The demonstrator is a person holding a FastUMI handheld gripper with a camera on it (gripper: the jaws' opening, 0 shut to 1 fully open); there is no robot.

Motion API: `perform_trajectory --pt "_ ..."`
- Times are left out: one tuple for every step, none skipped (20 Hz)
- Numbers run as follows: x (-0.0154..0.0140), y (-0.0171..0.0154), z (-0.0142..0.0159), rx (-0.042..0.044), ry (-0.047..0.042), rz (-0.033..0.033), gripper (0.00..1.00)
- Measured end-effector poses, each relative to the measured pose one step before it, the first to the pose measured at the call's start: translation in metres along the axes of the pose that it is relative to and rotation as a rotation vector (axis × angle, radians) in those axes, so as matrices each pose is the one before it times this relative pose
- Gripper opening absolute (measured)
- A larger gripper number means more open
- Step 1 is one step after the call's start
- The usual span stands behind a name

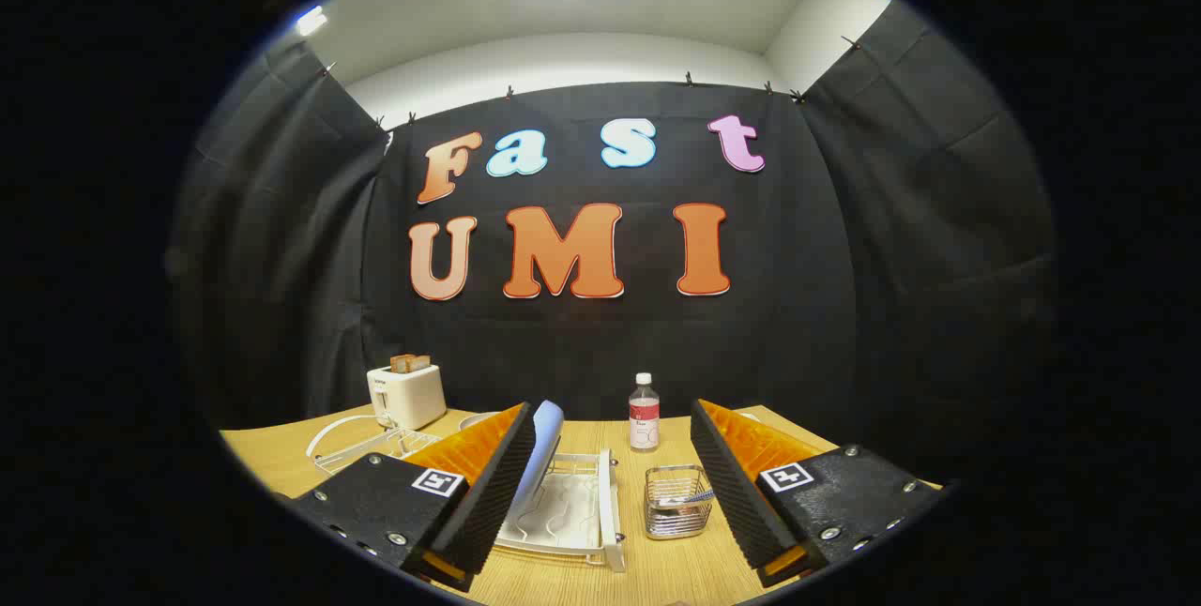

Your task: Take the plate from the dish rack, then take the spoon from the basket and place it into the plate.

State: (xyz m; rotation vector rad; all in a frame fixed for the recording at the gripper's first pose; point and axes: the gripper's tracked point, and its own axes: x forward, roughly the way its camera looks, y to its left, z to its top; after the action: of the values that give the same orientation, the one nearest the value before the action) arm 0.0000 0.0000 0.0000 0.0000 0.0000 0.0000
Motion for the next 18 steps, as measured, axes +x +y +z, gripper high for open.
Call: perform_trajectory --pt "-0.00061 0.00029 0.00031 0.00088 0.00063 -0.00017 0.99" --pt "-0.00096 0.00129 0.00004 0.0002 0.00093 0.00358 0.99" --pt "0.00042 -0.00006 0.00038 0.00154 -0.00054 0.00057 0.99" --pt "0.0 0.00102 -0.00062 0.00009 0.00133 0.00283 0.99" --pt "0.00033 0.001 -0.00091 0.00061 -0.00113 0.00266 0.99" --pt "-0.00002 0.00037 -0.00044 0.00008 0.00091 0.0002 0.99" --pt "-0.00068 0.00101 -0.0011 0.00125 0.00084 0.00276 0.99" --pt "-0.00041 0.00014 -0.00145 0.00146 0.0029 -0.00012 0.99" --pt "0.00027 -0.00027 -0.00116 0.00323 0.00293 0.00097 0.99" --pt "-0.00014 0.0006 0.00035 0.00309 0.0017 0.00108 0.99" --pt "-0.00049 -0.00031 -0.00035 0.00169 0.00105 0.00014 0.99" --pt "0.00001 0.00074 0.00078 -0.00126 -0.00261 0.00382 0.99" --pt "-0.00008 0.00011 0.00032 -0.00233 -0.00068 -0.00155 0.99" --pt "0.00075 -0.00104 -0.00038 -0.0047 -0.00137 0.0011 0.99" --pt "0.00066 -0.00069 -0.00024 -0.00554 -0.00084 -0.00432 0.99" --pt "0.00174 -0.00132 -0.00172 -0.00642 0.00217 -0.00261 0.99" --pt "0.00106 -0.00098 -0.00212 -0.00318 0.00854 -0.00643 0.99" --pt "0.001 -0.00198 -0.00294 0.00364 0.00874 -0.00788 0.99"
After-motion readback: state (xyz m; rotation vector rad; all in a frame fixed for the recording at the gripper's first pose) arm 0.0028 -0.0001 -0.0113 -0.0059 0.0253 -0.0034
